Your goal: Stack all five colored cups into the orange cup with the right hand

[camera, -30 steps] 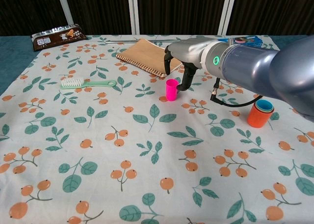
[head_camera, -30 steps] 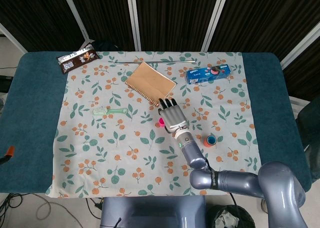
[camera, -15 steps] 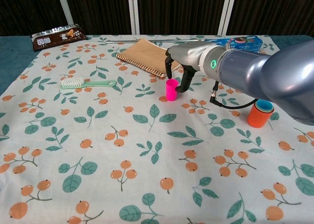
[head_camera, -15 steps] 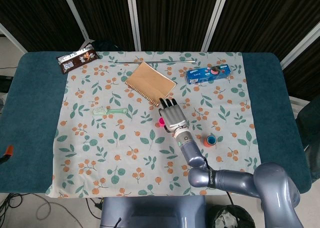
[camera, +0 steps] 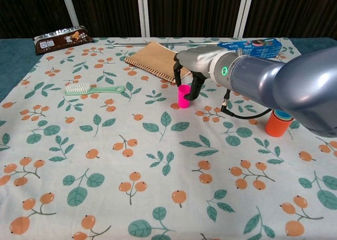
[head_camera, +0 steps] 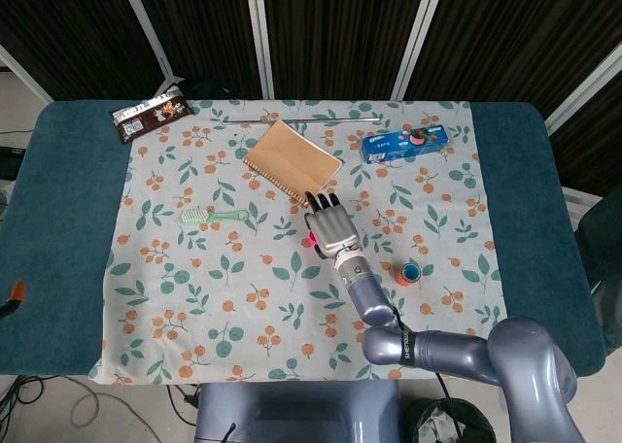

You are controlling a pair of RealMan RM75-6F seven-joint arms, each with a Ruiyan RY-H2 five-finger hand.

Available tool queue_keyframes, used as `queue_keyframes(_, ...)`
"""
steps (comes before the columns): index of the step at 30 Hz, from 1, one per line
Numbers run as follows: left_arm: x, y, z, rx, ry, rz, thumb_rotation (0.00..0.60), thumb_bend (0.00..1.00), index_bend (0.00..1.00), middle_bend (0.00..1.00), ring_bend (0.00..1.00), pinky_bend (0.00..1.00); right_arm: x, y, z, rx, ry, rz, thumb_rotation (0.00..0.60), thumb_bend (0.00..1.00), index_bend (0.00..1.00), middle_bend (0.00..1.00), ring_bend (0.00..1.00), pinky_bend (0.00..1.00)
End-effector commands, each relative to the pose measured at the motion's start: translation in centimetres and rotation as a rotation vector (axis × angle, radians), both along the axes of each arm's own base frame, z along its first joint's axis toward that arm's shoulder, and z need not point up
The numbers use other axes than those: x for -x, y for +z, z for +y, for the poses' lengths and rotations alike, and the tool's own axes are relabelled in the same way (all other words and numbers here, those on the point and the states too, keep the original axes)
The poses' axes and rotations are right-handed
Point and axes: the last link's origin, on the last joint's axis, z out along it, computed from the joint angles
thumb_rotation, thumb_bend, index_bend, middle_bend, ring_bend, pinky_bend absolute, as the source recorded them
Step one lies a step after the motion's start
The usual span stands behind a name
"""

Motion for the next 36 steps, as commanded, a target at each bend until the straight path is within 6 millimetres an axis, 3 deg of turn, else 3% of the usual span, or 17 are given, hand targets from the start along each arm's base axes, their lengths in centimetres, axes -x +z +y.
queue_keyframes(1,0.0,0.0,0.0,0.000,-0.001,0.000,0.600,0.31,0.10,0.00,0.00,0.31,0.0,-0.1,-0.1,0.003,-0.002,-0.001,0.600,0.41,0.43,0.00,0.10,0.12)
queue_keyframes(27,0.0,0.1,0.0,0.000,-0.003,-0.004,0.600,0.31,0.11,0.00,0.00,0.31,0.4,-0.1,-0.3,0.002,-0.013,-0.007,0.600,0.41,0.47,0.00,0.11,0.13)
queue_keyframes(36,0.0,0.1,0.0,-0.003,-0.003,-0.003,0.600,0.31,0.11,0.00,0.00,0.31,0.4,1.2,0.0,0.013,0.008,-0.016,0.600,0.41,0.49,0.00,0.11,0.13)
